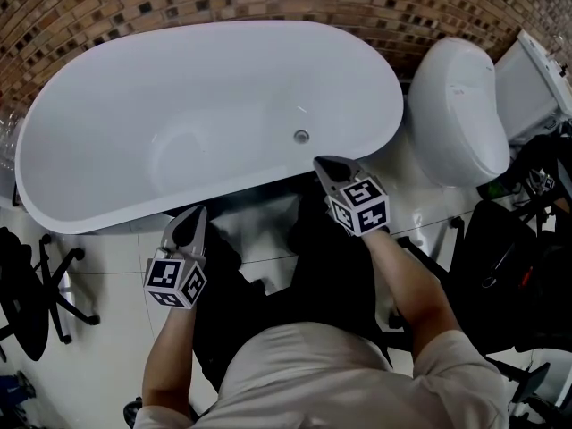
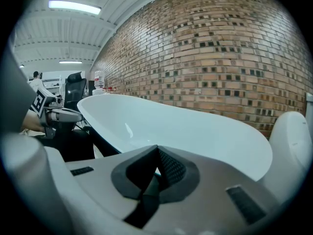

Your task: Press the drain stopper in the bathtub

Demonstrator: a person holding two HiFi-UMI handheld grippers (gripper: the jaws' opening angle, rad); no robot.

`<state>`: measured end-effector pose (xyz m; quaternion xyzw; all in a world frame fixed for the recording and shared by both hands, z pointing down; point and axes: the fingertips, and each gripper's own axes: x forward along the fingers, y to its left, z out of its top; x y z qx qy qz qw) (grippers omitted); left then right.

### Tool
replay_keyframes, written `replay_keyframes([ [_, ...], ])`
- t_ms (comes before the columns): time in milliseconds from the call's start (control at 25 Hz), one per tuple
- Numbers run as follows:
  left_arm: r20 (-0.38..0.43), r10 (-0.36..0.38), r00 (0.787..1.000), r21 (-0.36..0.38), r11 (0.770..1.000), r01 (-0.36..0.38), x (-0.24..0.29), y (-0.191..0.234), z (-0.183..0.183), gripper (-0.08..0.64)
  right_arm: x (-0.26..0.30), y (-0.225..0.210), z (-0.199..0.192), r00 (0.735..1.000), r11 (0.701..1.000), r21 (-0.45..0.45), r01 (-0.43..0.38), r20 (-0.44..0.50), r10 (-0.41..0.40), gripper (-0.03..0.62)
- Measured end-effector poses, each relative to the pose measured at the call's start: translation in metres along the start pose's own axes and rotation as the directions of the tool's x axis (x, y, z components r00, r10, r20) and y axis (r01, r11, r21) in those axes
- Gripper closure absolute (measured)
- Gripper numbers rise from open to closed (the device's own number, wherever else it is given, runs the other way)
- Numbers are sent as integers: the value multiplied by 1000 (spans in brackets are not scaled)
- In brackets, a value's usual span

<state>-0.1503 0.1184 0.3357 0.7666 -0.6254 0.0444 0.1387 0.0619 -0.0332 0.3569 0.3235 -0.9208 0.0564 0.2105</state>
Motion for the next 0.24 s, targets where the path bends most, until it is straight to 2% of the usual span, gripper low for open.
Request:
replay_keyframes([
  [240,-8,0,1000,5,1000,0,-1,-2,-3,554,-1,1,-6,1000,1000,-10,-1,-11,1,575],
])
